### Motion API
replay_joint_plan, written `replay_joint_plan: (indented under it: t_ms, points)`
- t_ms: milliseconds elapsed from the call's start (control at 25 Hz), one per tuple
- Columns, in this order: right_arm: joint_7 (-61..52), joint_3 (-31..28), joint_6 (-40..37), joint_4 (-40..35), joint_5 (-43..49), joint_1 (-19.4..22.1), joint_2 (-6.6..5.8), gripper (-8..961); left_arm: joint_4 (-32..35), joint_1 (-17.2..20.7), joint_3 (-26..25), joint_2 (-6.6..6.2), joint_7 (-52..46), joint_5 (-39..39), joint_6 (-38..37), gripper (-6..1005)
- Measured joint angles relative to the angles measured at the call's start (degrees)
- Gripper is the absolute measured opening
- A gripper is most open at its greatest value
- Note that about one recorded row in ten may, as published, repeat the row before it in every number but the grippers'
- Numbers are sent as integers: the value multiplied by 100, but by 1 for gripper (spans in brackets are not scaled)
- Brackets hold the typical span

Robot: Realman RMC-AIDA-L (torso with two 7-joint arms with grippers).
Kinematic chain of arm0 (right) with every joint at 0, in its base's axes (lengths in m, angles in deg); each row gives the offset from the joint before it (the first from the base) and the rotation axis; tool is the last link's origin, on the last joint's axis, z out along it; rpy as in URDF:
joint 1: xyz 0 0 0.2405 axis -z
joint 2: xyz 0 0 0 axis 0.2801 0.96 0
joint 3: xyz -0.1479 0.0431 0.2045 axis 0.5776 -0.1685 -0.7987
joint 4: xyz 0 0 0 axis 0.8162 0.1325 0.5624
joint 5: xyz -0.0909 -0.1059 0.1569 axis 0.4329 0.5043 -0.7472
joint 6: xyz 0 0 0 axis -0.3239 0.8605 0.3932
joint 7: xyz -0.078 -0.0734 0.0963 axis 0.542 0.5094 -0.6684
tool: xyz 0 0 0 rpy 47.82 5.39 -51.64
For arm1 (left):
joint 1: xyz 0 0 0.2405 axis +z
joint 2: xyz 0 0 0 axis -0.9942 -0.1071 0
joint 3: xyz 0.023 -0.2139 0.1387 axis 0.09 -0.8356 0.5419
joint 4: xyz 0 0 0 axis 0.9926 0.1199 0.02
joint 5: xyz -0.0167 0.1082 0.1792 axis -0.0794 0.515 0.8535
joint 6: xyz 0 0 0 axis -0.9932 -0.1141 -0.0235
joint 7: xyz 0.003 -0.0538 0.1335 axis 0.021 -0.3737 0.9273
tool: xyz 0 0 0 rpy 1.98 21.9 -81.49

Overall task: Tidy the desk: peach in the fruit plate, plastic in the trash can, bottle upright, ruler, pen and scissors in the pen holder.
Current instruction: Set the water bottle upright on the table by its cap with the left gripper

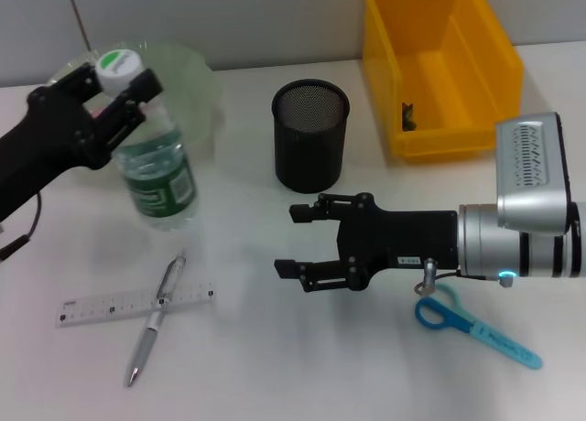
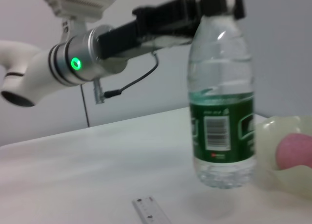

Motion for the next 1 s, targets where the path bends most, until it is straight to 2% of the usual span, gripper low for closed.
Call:
replay_joint_plan:
  t_ms: [80, 200, 360, 440, 680, 760, 1000]
  points:
    - [4, -47, 0, -1, -1, 21, 0, 783, -6, 22, -31, 0, 43, -1, 27, 482]
    - [7, -107, -1, -8, -8, 61, 0, 783, -135, 204, -262, 42, 635, -14, 402, 483]
    - [9, -172, -2, -9, -14, 74, 0, 783, -422, 206, -291, 50, 1042, -130, 542, 485]
    - [10, -201, -2, -9, -15, 80, 0, 783, -729, 150, -292, 53, 1483, -301, 659, 486]
    - [10, -237, -5, -2, -17, 84, 2, 783, -886, 96, -292, 55, 1683, -375, 706, 489]
    - [10, -239, -5, 3, -17, 84, 6, 783, -1200, -51, -292, 63, 2135, -510, 892, 490]
    - [10, -249, -5, 9, -22, 84, 9, 783, -1434, -150, -306, 72, 2477, -634, 1089, 492]
